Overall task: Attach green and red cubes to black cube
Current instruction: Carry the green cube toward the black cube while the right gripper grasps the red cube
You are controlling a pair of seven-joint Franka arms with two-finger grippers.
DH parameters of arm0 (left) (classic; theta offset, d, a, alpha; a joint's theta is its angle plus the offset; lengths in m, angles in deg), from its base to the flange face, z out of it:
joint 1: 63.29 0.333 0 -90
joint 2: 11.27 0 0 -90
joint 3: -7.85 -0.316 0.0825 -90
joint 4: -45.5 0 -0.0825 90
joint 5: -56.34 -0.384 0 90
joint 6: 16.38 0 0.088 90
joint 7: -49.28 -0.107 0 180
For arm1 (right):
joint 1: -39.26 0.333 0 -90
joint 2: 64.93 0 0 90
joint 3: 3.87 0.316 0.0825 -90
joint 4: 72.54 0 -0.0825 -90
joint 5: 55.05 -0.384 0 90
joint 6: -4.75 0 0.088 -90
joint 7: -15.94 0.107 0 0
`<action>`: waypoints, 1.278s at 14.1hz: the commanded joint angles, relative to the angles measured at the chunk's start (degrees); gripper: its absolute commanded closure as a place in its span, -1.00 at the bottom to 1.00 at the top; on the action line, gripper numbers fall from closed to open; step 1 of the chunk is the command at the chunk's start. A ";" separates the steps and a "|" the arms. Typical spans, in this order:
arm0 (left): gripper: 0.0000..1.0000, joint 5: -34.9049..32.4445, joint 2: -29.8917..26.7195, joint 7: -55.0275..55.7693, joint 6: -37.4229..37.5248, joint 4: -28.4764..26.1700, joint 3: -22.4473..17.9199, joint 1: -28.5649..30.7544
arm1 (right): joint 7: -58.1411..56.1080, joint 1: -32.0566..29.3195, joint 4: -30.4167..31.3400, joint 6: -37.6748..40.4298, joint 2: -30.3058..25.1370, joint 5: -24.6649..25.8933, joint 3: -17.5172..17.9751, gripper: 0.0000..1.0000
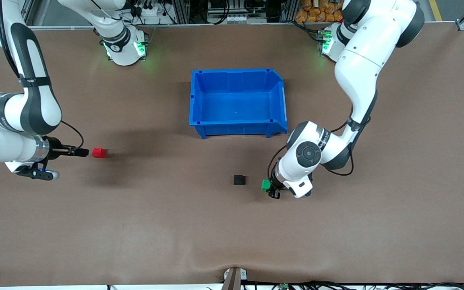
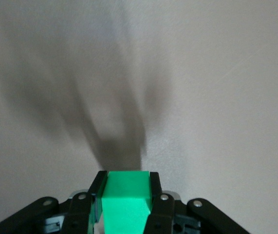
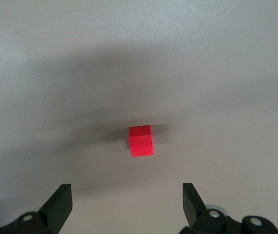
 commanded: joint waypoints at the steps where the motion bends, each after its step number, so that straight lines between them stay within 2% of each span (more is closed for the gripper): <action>1: 1.00 0.83 2.55 5.00 0.08 3.69 -0.88 -2.09 | 0.00 -0.89 0.53 -0.34 -0.18 -1.01 0.89 -1.00; 18: 1.00 0.83 4.14 11.17 -1.41 4.58 -1.41 -5.96 | 0.00 -1.24 0.79 -2.18 4.83 -1.01 0.80 -1.00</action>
